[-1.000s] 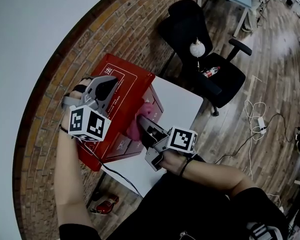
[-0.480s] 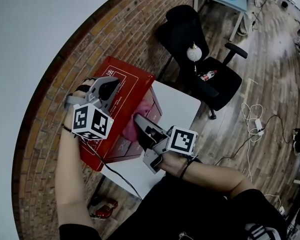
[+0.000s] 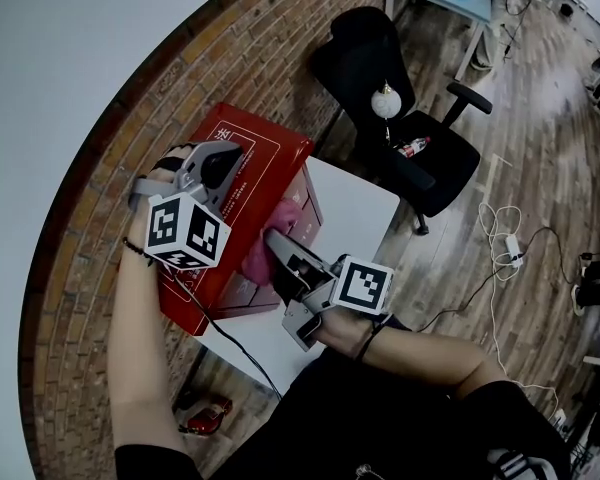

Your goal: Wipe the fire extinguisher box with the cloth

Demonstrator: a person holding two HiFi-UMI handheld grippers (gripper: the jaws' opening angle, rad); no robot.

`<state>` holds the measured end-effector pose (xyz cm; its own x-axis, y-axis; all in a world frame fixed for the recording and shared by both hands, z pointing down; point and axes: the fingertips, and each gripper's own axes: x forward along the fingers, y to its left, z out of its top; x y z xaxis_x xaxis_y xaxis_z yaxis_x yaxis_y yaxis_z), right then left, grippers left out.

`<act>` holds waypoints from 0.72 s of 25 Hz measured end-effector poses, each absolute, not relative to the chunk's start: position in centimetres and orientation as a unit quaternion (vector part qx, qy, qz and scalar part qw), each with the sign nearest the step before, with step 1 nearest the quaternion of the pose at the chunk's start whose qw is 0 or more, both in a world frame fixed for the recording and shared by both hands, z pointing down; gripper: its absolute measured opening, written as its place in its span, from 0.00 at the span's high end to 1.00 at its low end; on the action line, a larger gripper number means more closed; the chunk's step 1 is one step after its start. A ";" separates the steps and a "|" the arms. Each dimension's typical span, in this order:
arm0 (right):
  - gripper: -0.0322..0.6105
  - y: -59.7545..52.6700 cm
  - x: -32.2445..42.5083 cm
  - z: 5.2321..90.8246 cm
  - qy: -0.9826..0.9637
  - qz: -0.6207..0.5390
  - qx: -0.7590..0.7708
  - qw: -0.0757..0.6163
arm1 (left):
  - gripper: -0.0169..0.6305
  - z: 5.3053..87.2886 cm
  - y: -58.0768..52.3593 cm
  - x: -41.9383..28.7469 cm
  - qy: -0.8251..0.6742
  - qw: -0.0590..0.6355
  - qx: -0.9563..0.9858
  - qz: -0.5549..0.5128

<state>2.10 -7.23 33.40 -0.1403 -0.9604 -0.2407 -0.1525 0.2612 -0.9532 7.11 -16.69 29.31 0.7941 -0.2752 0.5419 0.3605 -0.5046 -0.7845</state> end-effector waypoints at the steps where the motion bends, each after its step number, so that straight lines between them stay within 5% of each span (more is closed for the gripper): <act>1: 0.85 -7.1 1.7 33.4 0.630 -0.418 -0.440 0.484 | 0.94 29.3 -16.7 7.1 -0.027 0.497 -0.806 -0.320; 18: 0.85 -5.9 -3.0 33.6 0.640 -0.430 -0.432 0.469 | 0.94 29.2 -16.5 7.2 -0.027 0.497 -0.806 -0.320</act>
